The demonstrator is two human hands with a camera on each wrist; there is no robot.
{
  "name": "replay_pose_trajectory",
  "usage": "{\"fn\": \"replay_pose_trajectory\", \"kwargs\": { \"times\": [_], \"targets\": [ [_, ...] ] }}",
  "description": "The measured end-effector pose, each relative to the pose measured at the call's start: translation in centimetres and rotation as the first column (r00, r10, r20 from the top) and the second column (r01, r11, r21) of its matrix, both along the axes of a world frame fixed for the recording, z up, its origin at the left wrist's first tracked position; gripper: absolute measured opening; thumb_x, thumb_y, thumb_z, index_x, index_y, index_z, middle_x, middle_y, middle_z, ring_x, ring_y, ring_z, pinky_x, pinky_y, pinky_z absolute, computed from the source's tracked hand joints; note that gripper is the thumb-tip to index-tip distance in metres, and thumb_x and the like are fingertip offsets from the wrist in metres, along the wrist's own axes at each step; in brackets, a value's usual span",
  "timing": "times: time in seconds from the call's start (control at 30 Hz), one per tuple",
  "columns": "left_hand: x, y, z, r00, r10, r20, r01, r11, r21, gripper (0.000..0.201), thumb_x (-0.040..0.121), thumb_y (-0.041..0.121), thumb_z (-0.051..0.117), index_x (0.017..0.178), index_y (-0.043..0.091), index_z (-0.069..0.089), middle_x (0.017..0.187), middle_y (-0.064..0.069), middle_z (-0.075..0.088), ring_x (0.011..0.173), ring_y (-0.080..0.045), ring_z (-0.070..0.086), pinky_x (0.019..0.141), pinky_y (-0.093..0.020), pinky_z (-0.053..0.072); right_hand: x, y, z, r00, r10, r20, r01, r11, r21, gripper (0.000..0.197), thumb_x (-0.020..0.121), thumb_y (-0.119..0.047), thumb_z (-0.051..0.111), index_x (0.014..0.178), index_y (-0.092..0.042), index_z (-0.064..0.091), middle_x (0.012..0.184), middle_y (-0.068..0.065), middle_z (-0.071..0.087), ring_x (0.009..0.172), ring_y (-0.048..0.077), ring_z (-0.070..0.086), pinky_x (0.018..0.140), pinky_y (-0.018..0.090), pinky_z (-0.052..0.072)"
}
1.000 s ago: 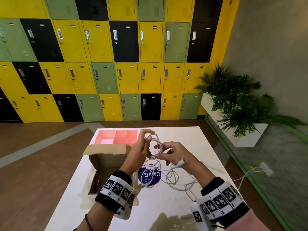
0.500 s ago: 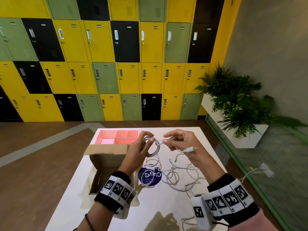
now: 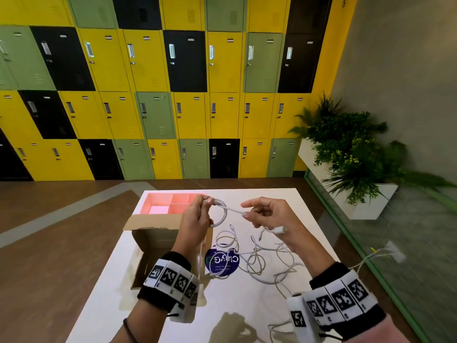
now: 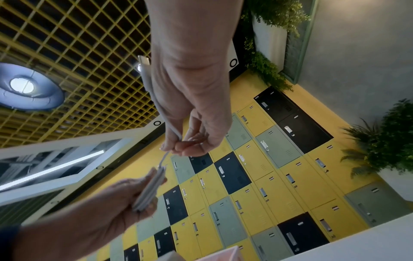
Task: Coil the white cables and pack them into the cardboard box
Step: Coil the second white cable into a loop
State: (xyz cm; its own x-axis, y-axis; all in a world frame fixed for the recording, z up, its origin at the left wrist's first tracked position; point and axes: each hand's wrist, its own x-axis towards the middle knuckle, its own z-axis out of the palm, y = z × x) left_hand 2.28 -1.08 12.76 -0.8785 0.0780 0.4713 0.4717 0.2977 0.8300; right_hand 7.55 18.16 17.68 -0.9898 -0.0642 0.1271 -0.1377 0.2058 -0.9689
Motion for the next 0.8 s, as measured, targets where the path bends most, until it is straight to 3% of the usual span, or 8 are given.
{"fn": "replay_pose_trajectory", "kwargs": {
  "times": [0.1, 0.2, 0.3, 0.43, 0.53, 0.6, 0.7, 0.8],
  "targets": [
    [0.2, 0.0, 0.6, 1.000, -0.007, 0.012, 0.007, 0.999, 0.040, 0.017, 0.101, 0.012, 0.040, 0.091, 0.009, 0.054, 0.072, 0.003, 0.056, 0.052, -0.001, 0.055, 0.048, -0.009, 0.041, -0.1, -0.1, -0.8, 0.997, -0.030, -0.067, 0.039, 0.990, 0.135, 0.019, 0.079, -0.012, 0.074, 0.098, -0.008, 0.075, 0.076, 0.003, 0.066, 0.056, -0.004, 0.049, 0.057, 0.008, 0.039],
    [0.4, 0.1, 1.1, 0.999, -0.036, 0.023, 0.034, 0.995, 0.092, 0.018, 0.101, 0.012, 0.041, 0.091, 0.009, 0.055, 0.069, 0.001, 0.055, 0.050, -0.001, 0.053, 0.048, -0.010, 0.040, -0.3, -0.1, -1.5, 0.989, -0.055, -0.138, 0.093, 0.955, 0.280, 0.014, 0.079, -0.021, 0.075, 0.090, -0.012, 0.077, 0.078, 0.001, 0.065, 0.056, -0.007, 0.049, 0.055, 0.011, 0.036],
    [0.7, 0.4, 1.3, 0.999, -0.038, 0.019, 0.035, 0.989, 0.146, 0.019, 0.101, 0.012, 0.041, 0.092, 0.006, 0.057, 0.067, 0.000, 0.053, 0.049, 0.000, 0.050, 0.047, -0.010, 0.039, -0.3, -0.5, -2.4, 0.976, -0.039, -0.215, 0.118, 0.923, 0.367, 0.014, 0.081, -0.027, 0.074, 0.084, -0.013, 0.074, 0.074, -0.001, 0.062, 0.056, -0.002, 0.051, 0.055, 0.013, 0.036],
    [0.9, 0.8, 1.4, 0.999, -0.039, 0.024, 0.034, 0.983, 0.182, 0.021, 0.100, 0.017, 0.041, 0.091, 0.005, 0.056, 0.066, -0.011, 0.048, 0.050, -0.002, 0.046, 0.047, -0.012, 0.041, -0.3, -1.0, -3.6, 0.947, -0.060, -0.316, 0.219, 0.840, 0.497, 0.022, 0.084, -0.040, 0.067, 0.086, -0.019, 0.061, 0.064, -0.008, 0.064, 0.047, 0.007, 0.050, 0.053, 0.016, 0.038],
    [0.7, 0.6, 1.3, 0.999, -0.015, 0.033, 0.008, 0.981, 0.194, 0.020, 0.101, 0.015, 0.041, 0.090, 0.005, 0.055, 0.063, -0.010, 0.046, 0.047, -0.001, 0.045, 0.046, -0.010, 0.037, -0.2, -1.3, -3.2, 0.981, 0.004, -0.193, 0.055, 0.953, 0.299, 0.018, 0.083, -0.029, 0.071, 0.087, -0.014, 0.061, 0.062, 0.003, 0.065, 0.044, 0.003, 0.051, 0.051, 0.011, 0.036],
    [0.5, 0.3, 1.3, 0.999, -0.011, 0.040, 0.002, 0.979, 0.206, 0.020, 0.101, 0.013, 0.040, 0.089, 0.005, 0.054, 0.062, -0.009, 0.045, 0.046, -0.001, 0.044, 0.046, -0.009, 0.036, -0.1, -1.3, -2.8, 0.995, 0.079, -0.067, -0.071, 0.991, 0.110, 0.013, 0.086, -0.022, 0.069, 0.085, -0.011, 0.062, 0.058, 0.004, 0.056, 0.045, 0.004, 0.045, 0.049, 0.015, 0.035],
    [0.5, 0.1, 1.4, 0.999, -0.028, 0.035, 0.020, 0.978, 0.206, 0.020, 0.101, 0.011, 0.040, 0.087, 0.006, 0.054, 0.063, -0.011, 0.044, 0.047, -0.001, 0.043, 0.046, -0.010, 0.036, 0.2, -1.2, -2.5, 0.983, 0.181, 0.004, -0.180, 0.981, -0.065, 0.024, 0.091, -0.029, 0.054, 0.085, -0.007, 0.062, 0.053, 0.002, 0.040, 0.041, 0.006, 0.031, 0.044, 0.014, 0.028],
    [0.6, 0.1, 1.6, 0.999, -0.044, 0.029, 0.037, 0.977, 0.208, 0.020, 0.101, 0.012, 0.040, 0.089, 0.004, 0.054, 0.061, -0.006, 0.043, 0.046, -0.001, 0.044, 0.046, -0.010, 0.035, 0.6, -1.0, -2.2, 0.955, 0.290, 0.065, -0.281, 0.952, -0.121, 0.035, 0.095, -0.033, 0.044, 0.093, -0.003, 0.062, 0.056, 0.005, 0.034, 0.044, 0.009, 0.026, 0.044, 0.011, 0.028]
  ]
}}
